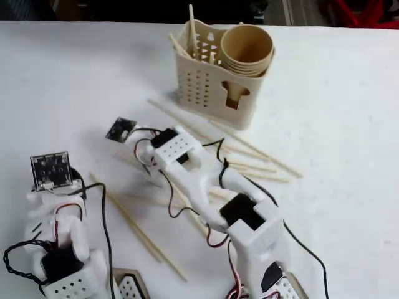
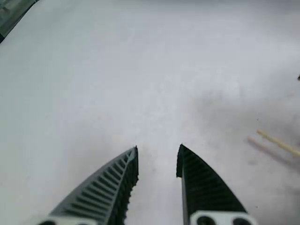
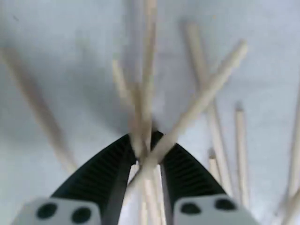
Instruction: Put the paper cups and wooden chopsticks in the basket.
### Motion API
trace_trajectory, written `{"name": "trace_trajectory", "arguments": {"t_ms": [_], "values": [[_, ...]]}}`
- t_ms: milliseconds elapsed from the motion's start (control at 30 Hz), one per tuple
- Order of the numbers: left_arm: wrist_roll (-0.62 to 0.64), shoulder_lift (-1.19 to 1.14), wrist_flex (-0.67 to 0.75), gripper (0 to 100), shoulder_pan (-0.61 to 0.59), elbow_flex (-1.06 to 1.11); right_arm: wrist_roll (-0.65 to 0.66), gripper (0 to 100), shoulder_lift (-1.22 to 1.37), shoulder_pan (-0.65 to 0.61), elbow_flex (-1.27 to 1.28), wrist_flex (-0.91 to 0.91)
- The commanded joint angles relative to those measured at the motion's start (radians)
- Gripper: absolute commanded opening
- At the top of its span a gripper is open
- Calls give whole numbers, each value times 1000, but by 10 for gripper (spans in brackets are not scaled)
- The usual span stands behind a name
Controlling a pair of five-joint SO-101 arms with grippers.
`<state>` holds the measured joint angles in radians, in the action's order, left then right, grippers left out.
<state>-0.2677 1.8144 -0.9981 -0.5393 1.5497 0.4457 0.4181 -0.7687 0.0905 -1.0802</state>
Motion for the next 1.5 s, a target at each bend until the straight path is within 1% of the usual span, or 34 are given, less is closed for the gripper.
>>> {"name": "trace_trajectory", "arguments": {"t_ms": [0,133,333,667,867,1100,1233,1333,1467], "values": [[-5,12,0,147,-5,-8,6,19,-18,15,-8,-50],[-5,12,0,147,-5,-6,6,19,-74,16,-8,-105],[-6,12,0,147,-5,-6,5,19,-234,16,-8,-168],[-8,12,0,147,-5,-6,5,19,-504,16,-8,-202],[-8,12,0,147,-5,-6,-115,19,-615,16,-48,-173],[-8,12,0,147,-5,-6,-256,19,-645,16,-247,-173],[-8,12,0,147,-5,-6,-295,19,-644,18,-348,-166],[-8,12,0,147,-5,-6,-315,19,-644,44,-391,-119],[-9,12,0,147,-5,-6,-334,19,-644,105,-411,15]]}}
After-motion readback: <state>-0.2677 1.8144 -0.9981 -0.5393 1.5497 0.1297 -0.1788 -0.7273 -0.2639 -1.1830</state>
